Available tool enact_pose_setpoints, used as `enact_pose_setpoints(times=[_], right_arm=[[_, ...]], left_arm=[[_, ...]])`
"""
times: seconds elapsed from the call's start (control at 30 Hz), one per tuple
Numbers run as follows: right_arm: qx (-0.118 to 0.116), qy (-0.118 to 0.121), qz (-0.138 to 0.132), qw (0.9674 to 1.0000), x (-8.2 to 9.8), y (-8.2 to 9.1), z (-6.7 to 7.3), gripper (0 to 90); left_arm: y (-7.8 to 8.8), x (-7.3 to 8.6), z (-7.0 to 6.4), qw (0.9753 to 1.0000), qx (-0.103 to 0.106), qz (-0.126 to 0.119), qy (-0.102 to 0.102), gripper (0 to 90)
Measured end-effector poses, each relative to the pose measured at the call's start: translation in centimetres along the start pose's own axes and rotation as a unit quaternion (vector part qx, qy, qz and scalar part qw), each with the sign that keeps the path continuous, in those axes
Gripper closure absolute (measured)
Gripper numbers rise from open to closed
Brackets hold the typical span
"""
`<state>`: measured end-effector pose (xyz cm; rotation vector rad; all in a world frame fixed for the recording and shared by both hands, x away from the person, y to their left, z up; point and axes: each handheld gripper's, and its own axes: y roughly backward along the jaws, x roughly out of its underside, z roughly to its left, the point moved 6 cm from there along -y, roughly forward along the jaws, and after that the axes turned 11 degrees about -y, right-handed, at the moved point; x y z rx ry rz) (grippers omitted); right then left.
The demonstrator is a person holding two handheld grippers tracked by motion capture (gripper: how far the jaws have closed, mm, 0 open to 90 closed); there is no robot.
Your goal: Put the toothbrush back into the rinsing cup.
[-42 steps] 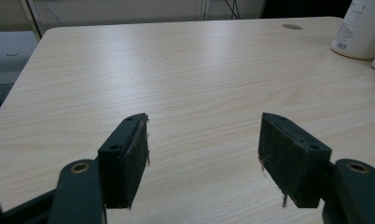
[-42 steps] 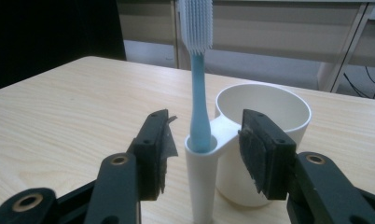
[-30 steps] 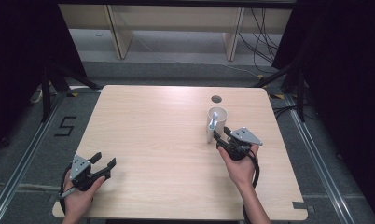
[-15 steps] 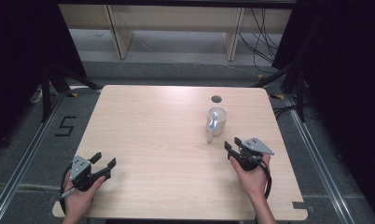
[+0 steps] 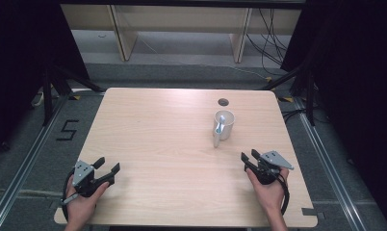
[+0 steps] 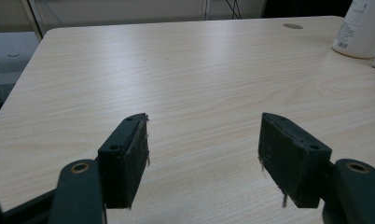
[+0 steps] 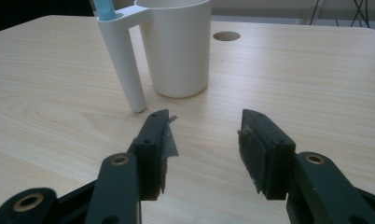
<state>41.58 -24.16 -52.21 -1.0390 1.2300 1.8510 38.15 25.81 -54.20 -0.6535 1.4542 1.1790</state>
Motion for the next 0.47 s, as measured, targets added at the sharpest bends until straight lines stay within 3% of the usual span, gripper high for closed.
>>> enact_pose_setpoints(times=[0.1, 0.13, 0.23, 0.27, 0.3, 0.37, 0.4, 0.47], right_arm=[[0.008, -0.012, -0.001, 0.9999, 0.31, 0.29, -0.19, 53.8], [0.003, -0.003, -0.011, 0.9999, 0.22, 0.25, -0.43, 53.8], [0.006, -0.01, -0.011, 0.9999, 0.35, 0.46, -0.51, 53.9], [0.007, -0.021, -0.009, 0.9997, 0.44, 0.51, -0.42, 53.9], [-0.007, -0.016, -0.014, 0.9998, 0.37, 0.43, -0.43, 53.9], [-0.002, -0.026, -0.018, 0.9995, 0.44, 0.49, -0.39, 53.9], [0.011, -0.019, -0.017, 0.9996, 0.42, 0.54, -0.59, 53.9], [-0.003, -0.016, -0.02, 0.9997, 0.36, 0.65, -0.49, 53.9]], left_arm=[[0.04, 0.02, 0.02, 1.0, 0.001, 0.001, -0.002, 32.8], [0.04, 0.03, 0.01, 1.0, 0.001, 0.001, -0.002, 32.8], [0.04, 0.03, 0.01, 1.0, 0.002, 0.002, -0.003, 32.8], [0.04, 0.03, 0.01, 1.0, 0.002, 0.002, -0.002, 32.8], [0.03, 0.03, 0.01, 1.0, 0.002, 0.002, -0.002, 32.8], [0.01, 0.03, 0.0, 1.0, 0.002, 0.003, -0.002, 32.8], [0.0, 0.04, 0.0, 1.0, 0.002, 0.004, -0.003, 32.8], [-0.02, 0.03, -0.03, 1.0, 0.001, 0.004, -0.005, 32.9]])
